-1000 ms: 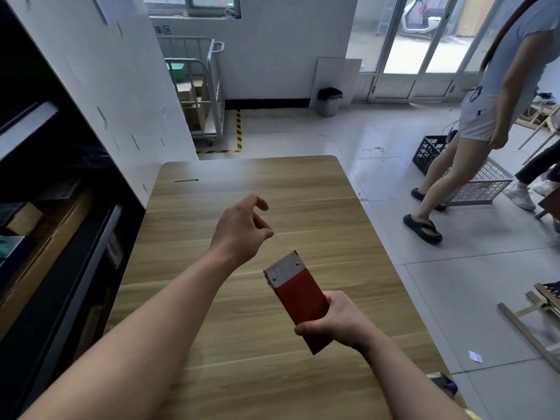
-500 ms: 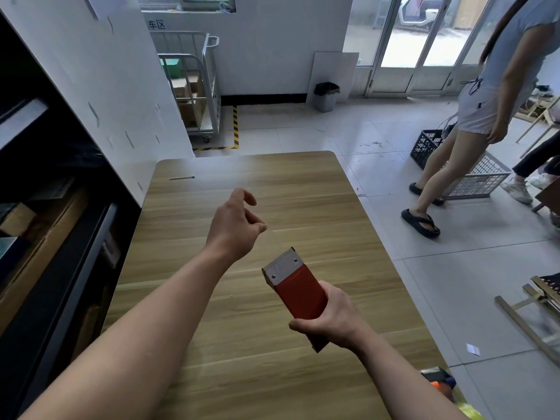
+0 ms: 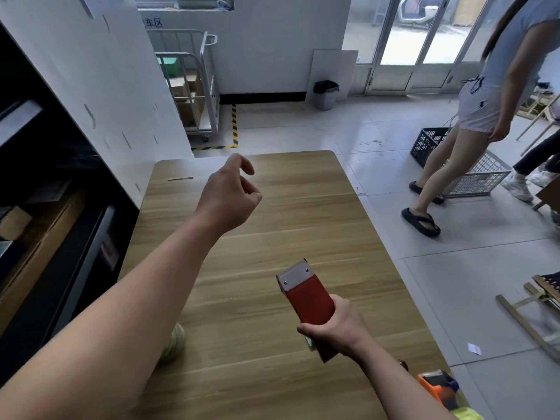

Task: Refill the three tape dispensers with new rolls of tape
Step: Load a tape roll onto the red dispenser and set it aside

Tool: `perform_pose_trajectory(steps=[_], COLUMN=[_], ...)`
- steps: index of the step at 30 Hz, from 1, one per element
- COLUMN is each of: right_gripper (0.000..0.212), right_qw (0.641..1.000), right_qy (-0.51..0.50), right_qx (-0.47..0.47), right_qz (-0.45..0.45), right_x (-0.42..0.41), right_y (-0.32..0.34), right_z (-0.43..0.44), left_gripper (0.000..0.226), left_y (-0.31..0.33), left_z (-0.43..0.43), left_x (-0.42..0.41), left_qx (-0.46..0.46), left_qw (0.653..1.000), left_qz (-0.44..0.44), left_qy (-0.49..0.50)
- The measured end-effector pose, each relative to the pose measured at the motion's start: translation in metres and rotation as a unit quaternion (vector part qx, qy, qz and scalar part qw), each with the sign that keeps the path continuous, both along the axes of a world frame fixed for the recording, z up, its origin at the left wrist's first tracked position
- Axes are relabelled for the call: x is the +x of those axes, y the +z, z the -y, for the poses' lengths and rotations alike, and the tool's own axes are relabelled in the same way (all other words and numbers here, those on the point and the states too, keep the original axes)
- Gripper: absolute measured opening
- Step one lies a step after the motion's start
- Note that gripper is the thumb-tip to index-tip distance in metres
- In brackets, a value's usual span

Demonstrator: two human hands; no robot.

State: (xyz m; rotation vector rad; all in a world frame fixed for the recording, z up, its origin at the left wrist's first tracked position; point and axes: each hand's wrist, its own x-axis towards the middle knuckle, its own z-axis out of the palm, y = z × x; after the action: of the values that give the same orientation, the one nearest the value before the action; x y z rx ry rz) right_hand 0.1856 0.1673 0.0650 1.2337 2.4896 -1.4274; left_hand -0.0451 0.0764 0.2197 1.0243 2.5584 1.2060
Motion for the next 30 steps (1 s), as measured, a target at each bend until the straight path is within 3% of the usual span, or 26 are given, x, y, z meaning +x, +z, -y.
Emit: perform_pose_trajectory(steps=[11, 18, 22, 26, 30], right_gripper=[0.065, 0.038, 0.02, 0.056, 0.06], right_qw=[0.998, 0.992, 0.968, 0.92, 0.902], right_qy=[-0.045, -0.07, -0.116, -0.166, -0.123], right_qx=[0.006, -0.105, -0.218, -0.331, -0.374], right_qz=[0.05, -0.001, -0.055, -0.127, -0.177], right_x=[-0.015, -0.022, -0.027, -0.026, -0.022], right_y=[0.004, 0.002, 0.01, 0.013, 0.018], right_z=[-0.007, -0.013, -0.013, -0.016, -0.017], left_gripper=[0.031, 0.034, 0.032, 0.032, 0.033], left_y=[-0.014, -0.057, -0.083, -0.105, -0.118], left_z=[0.0, 0.009, 0.012, 0.016, 0.018], left_x=[0.043, 0.08, 0.099, 0.113, 0.123], left_qx=[0.082, 0.091, 0.083, 0.068, 0.066], left_qw=[0.991, 0.97, 0.959, 0.965, 0.974], left_qz=[0.093, 0.213, 0.261, 0.243, 0.207], left_qy=[-0.04, -0.07, -0.07, -0.065, -0.06])
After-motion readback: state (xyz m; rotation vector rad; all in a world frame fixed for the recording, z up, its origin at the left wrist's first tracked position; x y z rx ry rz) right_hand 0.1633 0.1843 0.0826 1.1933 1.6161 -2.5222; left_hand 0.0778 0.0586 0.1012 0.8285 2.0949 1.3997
